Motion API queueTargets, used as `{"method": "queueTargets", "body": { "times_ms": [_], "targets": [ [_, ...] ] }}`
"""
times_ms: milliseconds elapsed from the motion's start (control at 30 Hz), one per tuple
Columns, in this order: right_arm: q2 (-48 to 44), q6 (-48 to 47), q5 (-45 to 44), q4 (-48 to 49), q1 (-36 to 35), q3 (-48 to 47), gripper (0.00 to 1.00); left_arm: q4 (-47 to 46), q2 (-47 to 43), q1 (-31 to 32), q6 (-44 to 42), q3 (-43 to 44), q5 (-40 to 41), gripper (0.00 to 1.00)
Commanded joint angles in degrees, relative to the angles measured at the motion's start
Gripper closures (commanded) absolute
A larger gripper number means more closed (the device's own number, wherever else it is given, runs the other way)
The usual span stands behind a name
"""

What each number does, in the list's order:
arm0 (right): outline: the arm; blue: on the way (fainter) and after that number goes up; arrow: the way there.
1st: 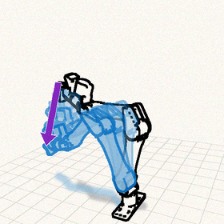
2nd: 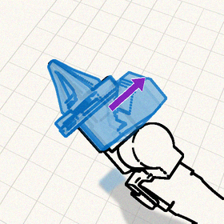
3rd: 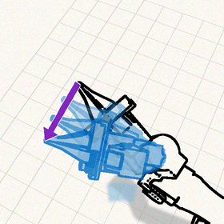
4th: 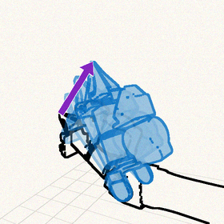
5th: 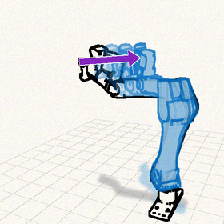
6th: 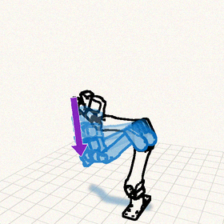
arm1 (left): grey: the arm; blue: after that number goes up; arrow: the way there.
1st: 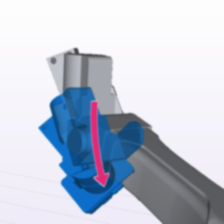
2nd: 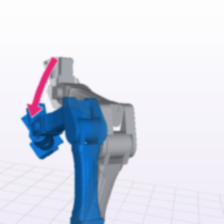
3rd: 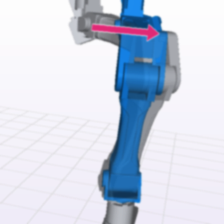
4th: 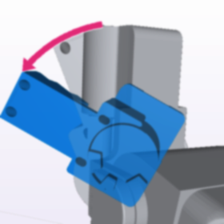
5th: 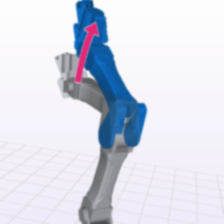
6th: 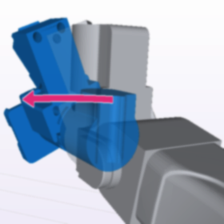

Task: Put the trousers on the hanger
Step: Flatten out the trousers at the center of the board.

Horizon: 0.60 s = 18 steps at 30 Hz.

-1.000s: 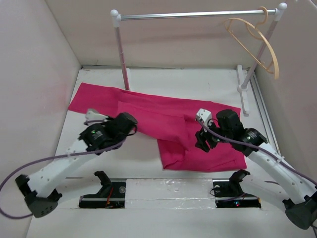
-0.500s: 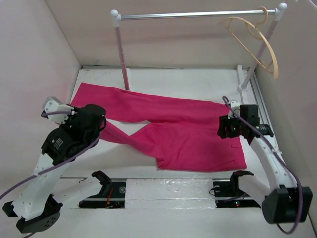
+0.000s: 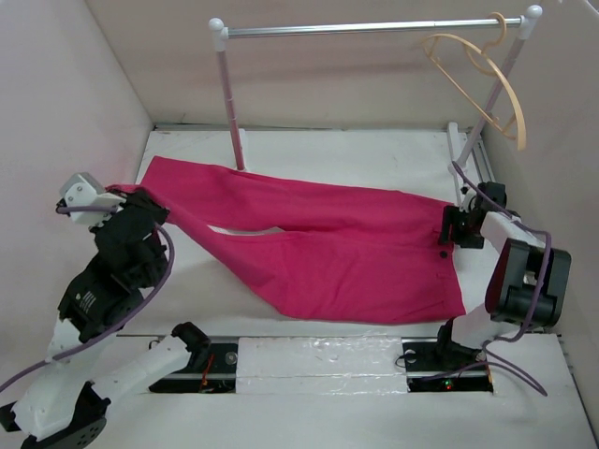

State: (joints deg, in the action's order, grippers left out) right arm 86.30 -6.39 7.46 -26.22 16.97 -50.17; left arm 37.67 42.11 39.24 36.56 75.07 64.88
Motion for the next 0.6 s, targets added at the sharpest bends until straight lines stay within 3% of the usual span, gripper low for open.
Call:
{"method": "queueTargets", "body": {
  "times_ms": [0,100,167,200,233,500,567],
  "targets": [
    [3.4,0.4,4.0,5.1,0.0,-1.8,0.31,-8.4,-1.7,-0.3,-7.6,-1.4,-1.6,1.0],
    [5.8,1.7,9.1,7.9,0.0,-0.5,0.42,-8.4,-0.8,-0.3,-8.9,-1.9,-1.6,1.0],
    [6.2,2.9,11.9,11.0,0.0,-0.1,0.68,-8.8,-0.4,-0.3,-9.9,-2.3,-0.8,1.0],
    [6.2,3.1,12.1,11.6,-0.6,-0.5,0.92,-9.3,-0.4,-0.3,-10.7,-2.8,-0.5,1.0],
    [6.1,3.2,12.0,12.1,-0.6,-1.1,1.0,-10.8,-0.4,-0.3,-12.5,-3.8,0.0,1.0],
    [8.8,1.5,4.1,9.3,-3.5,-15.2,1.0,-7.2,0.2,-0.3,-9.8,-2.7,1.4,1.0],
    [10.0,1.4,2.2,8.6,-3.5,-18.2,0.9,-3.5,0.5,-0.3,-8.4,-1.2,1.9,1.0]
  ]
}}
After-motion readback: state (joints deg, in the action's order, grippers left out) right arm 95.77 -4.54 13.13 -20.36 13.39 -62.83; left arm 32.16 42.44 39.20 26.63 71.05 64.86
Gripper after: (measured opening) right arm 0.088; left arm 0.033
